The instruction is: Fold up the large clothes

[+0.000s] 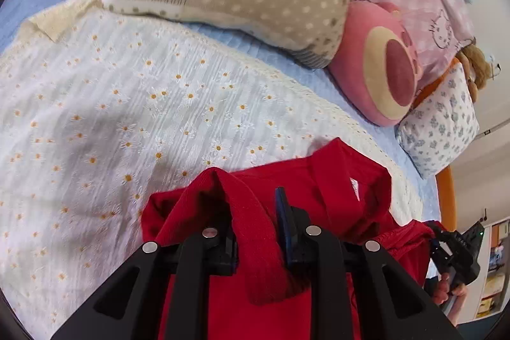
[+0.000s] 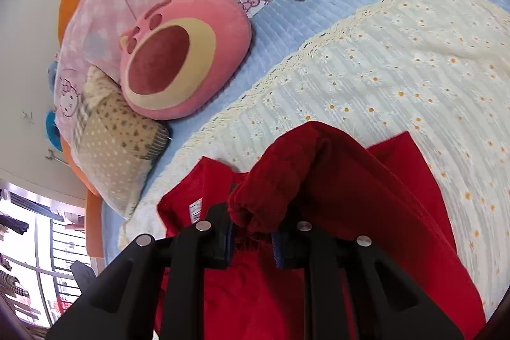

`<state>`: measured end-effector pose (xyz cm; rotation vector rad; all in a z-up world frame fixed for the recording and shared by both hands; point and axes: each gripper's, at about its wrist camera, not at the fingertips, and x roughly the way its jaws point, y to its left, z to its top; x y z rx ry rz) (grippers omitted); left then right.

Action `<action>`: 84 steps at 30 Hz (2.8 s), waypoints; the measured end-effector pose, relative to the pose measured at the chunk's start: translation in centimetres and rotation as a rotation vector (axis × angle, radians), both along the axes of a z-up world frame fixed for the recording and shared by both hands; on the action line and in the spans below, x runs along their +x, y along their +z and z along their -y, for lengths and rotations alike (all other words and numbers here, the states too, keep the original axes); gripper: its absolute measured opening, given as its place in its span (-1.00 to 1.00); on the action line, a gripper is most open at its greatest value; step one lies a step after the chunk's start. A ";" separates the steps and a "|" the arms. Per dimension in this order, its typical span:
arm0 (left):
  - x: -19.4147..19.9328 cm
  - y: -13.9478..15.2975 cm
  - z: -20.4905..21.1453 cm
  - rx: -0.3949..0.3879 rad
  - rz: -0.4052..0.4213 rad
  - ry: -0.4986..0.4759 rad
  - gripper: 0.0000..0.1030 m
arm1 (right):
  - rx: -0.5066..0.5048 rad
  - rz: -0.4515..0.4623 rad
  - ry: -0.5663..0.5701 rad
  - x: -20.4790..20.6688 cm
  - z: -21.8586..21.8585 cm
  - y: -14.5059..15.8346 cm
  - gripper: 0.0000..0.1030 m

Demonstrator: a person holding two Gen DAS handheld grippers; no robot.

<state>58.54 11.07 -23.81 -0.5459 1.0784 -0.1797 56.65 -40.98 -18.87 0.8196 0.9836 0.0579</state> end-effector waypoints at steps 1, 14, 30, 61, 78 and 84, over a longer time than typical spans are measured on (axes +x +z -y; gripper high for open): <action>0.4 -0.2 0.2 0.009 -0.004 -0.005 -0.53 | -0.010 -0.004 0.001 0.4 0.0 -0.3 -0.65; 4.6 -4.5 1.0 0.092 0.003 0.041 -0.50 | -0.115 -0.030 0.010 5.4 -1.1 -5.1 -0.65; 1.7 -4.2 1.6 0.136 0.115 0.062 -0.12 | -0.282 -0.047 0.062 2.8 -0.8 -1.5 0.35; -18.4 -2.2 13.5 0.500 0.221 -0.192 0.85 | -0.561 -0.293 0.202 8.2 -19.7 -1.9 0.72; -19.8 -2.3 13.1 0.458 0.263 -0.194 0.87 | -0.609 -0.506 0.312 6.7 -20.3 -2.4 0.70; -19.7 -2.5 13.0 0.415 0.269 -0.171 0.92 | -0.229 -0.549 0.177 5.2 -16.3 -4.5 0.32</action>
